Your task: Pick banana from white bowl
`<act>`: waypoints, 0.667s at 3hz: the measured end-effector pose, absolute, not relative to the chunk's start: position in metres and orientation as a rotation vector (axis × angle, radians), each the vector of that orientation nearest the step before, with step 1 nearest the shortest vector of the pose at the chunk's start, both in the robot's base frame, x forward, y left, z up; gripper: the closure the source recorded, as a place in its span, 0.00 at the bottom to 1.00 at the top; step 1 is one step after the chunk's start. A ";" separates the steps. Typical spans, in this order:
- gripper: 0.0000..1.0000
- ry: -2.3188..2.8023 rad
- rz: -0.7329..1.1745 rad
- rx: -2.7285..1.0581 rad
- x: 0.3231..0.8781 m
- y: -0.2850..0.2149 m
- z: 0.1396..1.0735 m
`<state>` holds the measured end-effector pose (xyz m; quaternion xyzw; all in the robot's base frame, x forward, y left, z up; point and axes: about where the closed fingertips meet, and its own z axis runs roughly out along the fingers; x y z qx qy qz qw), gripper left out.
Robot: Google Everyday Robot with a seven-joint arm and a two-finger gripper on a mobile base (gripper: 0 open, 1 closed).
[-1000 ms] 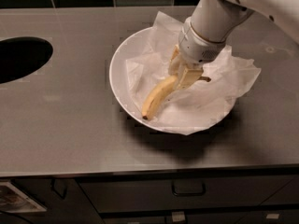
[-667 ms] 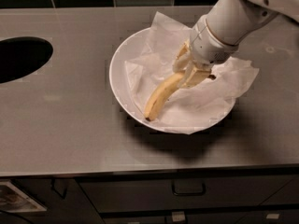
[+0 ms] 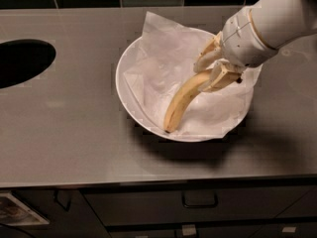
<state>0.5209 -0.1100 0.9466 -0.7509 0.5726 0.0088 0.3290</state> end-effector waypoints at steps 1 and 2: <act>1.00 1.442 -0.043 -1.953 0.511 -0.109 0.974; 1.00 1.394 -0.116 -1.964 0.502 -0.103 1.003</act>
Offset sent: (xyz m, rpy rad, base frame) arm -0.0275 0.0120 0.0890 -0.0561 -0.2061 0.0372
